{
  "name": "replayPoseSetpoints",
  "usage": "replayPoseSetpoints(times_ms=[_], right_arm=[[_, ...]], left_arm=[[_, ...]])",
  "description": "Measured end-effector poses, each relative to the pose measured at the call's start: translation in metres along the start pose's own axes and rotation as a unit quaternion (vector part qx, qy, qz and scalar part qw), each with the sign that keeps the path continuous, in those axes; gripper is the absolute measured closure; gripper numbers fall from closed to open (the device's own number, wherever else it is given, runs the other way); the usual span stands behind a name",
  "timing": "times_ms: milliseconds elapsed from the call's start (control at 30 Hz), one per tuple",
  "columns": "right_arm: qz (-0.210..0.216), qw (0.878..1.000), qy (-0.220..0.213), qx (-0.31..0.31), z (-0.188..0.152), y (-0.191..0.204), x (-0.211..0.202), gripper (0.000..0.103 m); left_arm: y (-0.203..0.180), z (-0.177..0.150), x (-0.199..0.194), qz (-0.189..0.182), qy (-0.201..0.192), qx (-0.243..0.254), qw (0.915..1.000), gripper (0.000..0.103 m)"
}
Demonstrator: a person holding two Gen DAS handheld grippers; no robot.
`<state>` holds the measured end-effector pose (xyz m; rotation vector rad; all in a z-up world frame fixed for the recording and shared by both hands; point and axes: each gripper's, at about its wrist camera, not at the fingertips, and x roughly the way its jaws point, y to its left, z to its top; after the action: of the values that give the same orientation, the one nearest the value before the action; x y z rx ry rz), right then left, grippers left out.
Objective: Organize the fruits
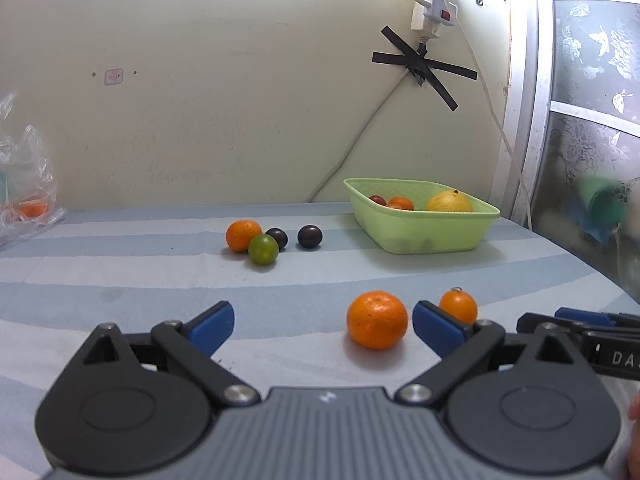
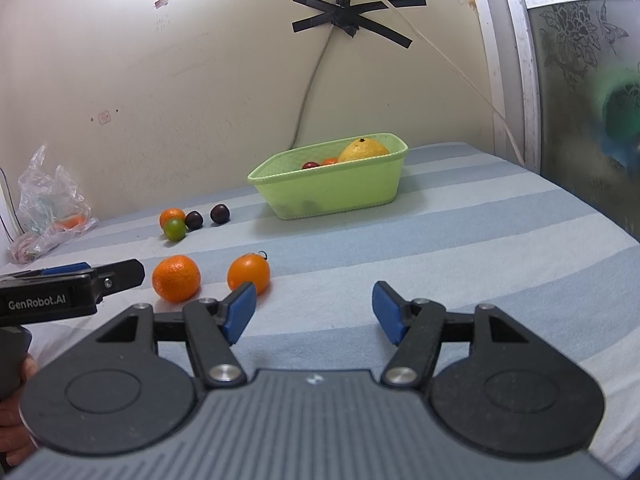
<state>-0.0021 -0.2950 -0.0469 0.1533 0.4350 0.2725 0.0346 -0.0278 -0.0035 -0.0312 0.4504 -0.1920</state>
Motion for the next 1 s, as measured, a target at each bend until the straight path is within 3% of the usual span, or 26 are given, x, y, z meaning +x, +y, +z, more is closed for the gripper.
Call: replayPoseSetpoints(times_ms=[1000], right_arm=[[0.005,1.0,-0.005,-0.001,0.0024,0.0009,-0.0032,0.036]], left_arm=[[-0.0012,-0.0019,-0.0023,0.003,-0.004,0.003,1.0,0.001]])
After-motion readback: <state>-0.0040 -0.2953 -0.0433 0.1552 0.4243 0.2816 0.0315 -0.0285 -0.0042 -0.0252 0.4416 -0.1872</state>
